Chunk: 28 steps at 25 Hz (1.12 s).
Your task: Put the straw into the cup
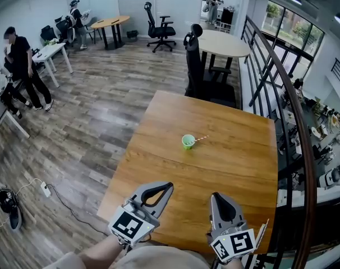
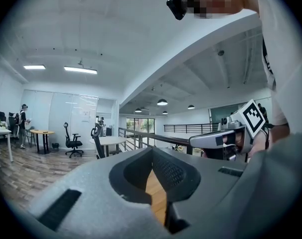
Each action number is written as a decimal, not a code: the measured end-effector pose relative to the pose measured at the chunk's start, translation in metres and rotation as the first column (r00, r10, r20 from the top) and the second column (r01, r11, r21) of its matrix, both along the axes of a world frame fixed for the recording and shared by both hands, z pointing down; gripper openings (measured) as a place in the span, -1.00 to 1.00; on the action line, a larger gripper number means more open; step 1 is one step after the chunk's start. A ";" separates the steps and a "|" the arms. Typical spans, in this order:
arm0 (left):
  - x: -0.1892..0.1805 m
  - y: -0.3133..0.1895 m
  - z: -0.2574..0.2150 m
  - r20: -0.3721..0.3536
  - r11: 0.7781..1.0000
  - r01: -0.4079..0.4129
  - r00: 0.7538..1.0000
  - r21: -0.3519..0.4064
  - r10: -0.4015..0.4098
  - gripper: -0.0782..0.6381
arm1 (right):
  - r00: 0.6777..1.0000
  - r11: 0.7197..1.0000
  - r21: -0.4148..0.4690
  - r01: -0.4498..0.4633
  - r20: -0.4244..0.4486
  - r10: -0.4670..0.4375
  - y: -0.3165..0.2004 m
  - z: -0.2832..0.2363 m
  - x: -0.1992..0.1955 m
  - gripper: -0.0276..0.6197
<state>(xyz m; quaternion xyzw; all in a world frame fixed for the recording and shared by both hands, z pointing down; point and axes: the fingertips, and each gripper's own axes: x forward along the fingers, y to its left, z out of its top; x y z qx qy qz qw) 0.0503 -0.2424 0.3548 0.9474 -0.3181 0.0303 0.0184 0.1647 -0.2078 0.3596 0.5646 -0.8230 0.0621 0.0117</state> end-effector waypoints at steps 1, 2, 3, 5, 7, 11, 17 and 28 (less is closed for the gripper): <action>0.000 0.000 0.001 0.003 1.000 0.000 1.000 -0.002 0.000 -0.74 | 1.000 1.000 -0.002 0.002 -0.002 -0.002 -0.001 0.001 -0.001 -0.83; 0.000 -0.001 0.002 0.006 1.000 -0.001 1.000 -0.002 0.001 -0.74 | 1.000 1.000 -0.003 0.005 -0.004 -0.005 -0.002 0.001 -0.002 -0.83; 0.000 -0.001 0.002 0.007 1.000 -0.004 1.000 0.002 0.004 -0.74 | 1.000 1.000 -0.004 0.009 -0.005 -0.009 -0.002 0.002 -0.002 -0.83; -0.001 -0.001 0.004 0.010 1.000 -0.010 1.000 0.011 0.010 -0.74 | 1.000 1.000 -0.004 0.018 -0.004 -0.018 -0.002 0.001 -0.004 -0.83; -0.001 0.000 0.004 0.010 1.000 -0.008 1.000 -0.006 0.008 -0.74 | 1.000 1.000 -0.002 0.024 -0.003 -0.024 -0.001 0.000 -0.006 -0.84; 0.001 0.000 0.003 0.020 1.000 -0.005 1.000 -0.005 0.005 -0.74 | 0.999 0.999 0.000 0.034 -0.002 -0.034 -0.002 -0.001 -0.007 -0.85; 0.002 0.002 0.006 0.038 1.000 -0.004 0.999 -0.006 0.005 -0.74 | 0.999 0.999 -0.002 0.047 0.002 -0.047 -0.003 0.000 -0.009 -0.85; -0.004 -0.002 0.017 0.070 1.000 -0.005 0.998 0.002 0.004 -0.74 | 0.996 0.996 -0.009 0.083 0.021 -0.083 -0.007 -0.008 -0.018 -0.85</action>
